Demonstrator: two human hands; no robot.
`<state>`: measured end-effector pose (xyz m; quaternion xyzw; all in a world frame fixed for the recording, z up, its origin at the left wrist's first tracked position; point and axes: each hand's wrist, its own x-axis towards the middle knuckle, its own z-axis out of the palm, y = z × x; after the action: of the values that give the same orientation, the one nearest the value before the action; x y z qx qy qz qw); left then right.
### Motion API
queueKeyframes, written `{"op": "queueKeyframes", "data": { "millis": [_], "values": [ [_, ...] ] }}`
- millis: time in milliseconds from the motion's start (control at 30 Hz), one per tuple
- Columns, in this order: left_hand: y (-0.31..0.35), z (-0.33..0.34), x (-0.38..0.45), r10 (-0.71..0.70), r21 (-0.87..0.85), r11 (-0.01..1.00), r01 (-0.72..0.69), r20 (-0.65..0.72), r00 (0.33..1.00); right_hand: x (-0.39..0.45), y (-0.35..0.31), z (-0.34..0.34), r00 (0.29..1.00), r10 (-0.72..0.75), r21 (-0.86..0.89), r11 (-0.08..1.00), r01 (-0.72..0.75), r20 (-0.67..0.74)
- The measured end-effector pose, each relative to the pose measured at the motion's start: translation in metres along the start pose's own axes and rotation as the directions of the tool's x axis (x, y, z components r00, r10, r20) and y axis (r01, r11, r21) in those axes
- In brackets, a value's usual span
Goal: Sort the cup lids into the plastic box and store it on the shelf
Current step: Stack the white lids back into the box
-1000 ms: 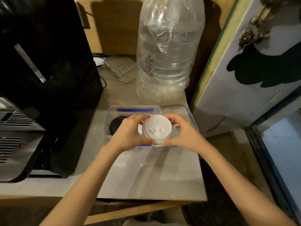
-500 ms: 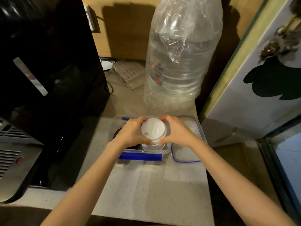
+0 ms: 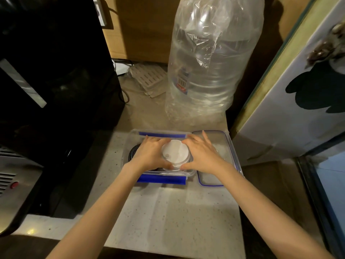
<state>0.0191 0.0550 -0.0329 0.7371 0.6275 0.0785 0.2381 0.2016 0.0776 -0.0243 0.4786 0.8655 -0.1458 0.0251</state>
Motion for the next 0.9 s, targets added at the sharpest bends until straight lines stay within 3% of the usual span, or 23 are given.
{"op": "queueKeyframes", "data": {
  "millis": [100, 200, 433, 533, 667, 733, 900],
  "values": [
    [0.000, 0.003, -0.001, -0.013, -0.007, 1.000, 0.013, -0.006, 1.000, 0.000, -0.003, 0.000, 1.000, -0.003, -0.074, 0.997, 0.002, -0.014],
    [0.001, 0.004, -0.002, -0.007, -0.005, 1.000, 0.007, -0.021, 1.000, -0.001, -0.005, 0.001, 1.000, 0.003, -0.032, 0.999, -0.004, -0.020],
    [-0.004, 0.004, -0.010, 0.015, -0.113, 0.993, -0.021, -0.057, 0.998, -0.012, -0.005, -0.002, 0.998, 0.020, 0.224, 0.975, -0.007, -0.053],
    [-0.007, 0.001, -0.020, -0.084, -0.120, 0.991, 0.064, -0.166, 0.983, -0.017, -0.004, -0.001, 0.993, 0.090, 0.368, 0.928, -0.054, -0.080],
    [-0.021, 0.001, -0.034, -0.332, -0.167, 0.942, 0.290, -0.377, 0.864, -0.023, -0.009, 0.012, 0.960, 0.239, 0.553, 0.824, -0.122, -0.144],
    [-0.028, 0.004, -0.038, -0.427, -0.243, 0.901, 0.359, -0.357, 0.831, -0.024, -0.013, 0.016, 0.943, 0.292, 0.601, 0.786, -0.143, -0.158],
    [-0.037, 0.006, -0.040, -0.424, -0.280, 0.899, 0.337, -0.365, 0.829, -0.025, -0.019, 0.021, 0.925, 0.352, 0.610, 0.768, -0.195, -0.147]
  ]
}}
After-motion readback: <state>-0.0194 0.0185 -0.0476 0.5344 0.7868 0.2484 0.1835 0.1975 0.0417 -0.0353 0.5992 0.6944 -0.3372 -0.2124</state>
